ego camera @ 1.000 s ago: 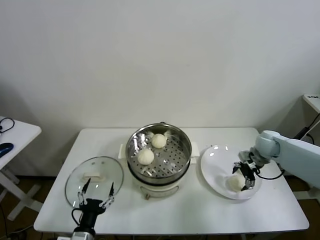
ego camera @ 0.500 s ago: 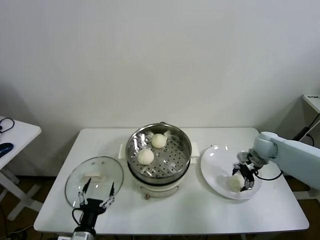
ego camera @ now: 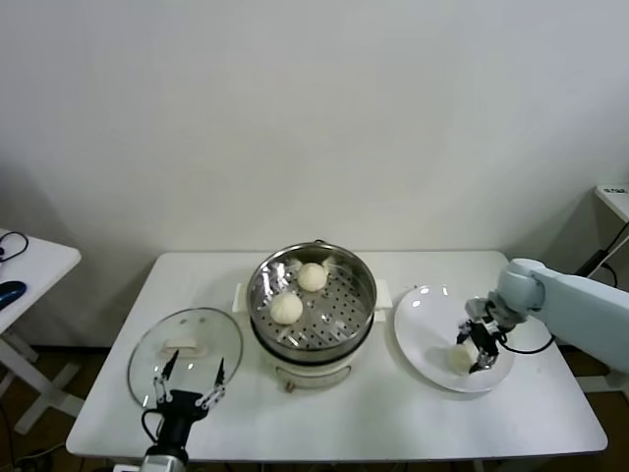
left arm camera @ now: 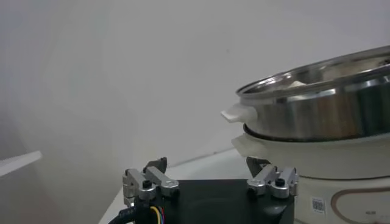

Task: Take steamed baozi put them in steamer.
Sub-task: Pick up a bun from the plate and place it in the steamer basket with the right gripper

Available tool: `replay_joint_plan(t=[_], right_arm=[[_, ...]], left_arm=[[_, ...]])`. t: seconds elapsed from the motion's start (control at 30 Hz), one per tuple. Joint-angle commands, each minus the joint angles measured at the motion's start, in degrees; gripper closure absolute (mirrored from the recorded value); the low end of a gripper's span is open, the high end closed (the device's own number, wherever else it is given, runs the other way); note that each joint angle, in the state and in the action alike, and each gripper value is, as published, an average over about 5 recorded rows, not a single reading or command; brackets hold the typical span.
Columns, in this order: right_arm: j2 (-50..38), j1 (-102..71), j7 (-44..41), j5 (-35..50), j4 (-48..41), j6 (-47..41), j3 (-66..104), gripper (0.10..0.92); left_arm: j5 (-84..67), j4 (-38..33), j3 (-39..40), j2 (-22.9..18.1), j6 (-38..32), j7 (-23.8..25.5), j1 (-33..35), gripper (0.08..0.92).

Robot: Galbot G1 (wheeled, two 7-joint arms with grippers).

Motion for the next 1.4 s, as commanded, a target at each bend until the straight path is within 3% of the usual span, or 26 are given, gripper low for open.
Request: replay_joint_plan(t=[0.03,0.3,0.53,0.9,1.4], right_arm=[[-0.1,6.5,-0.1,1.9,2.3,0.1,-4.0,0.37],[3.3,32.6,-2.7,9.9,7.8,5.6,-17.9,0.372],[10.3,45.7,-4.4,7.2,11.3,15.7,-22.3,0.371],[19.5,37.5,-5.1,-13.1,21.3,22.6,-11.2,0.373],[35.1,25.2,-5.3,-18.6,16.8,23.3,-6.3,0.389]], left_arm=[[0.0,0.0,0.0,0.1,0.1,0.0,0.0,0.177],[0.4,-0.4,0.4,0.0,0.5,0.0,-0.2,0.177],[0.7,-0.5,0.4,-0.1,0.5,0.0,-0.1,0.177],[0.8,-0.9,0.3,-0.1,0.6,0.0,0.6,0.177],[0.8,-0.8,-0.3,0.0,0.6,0.0,1.6,0.177]])
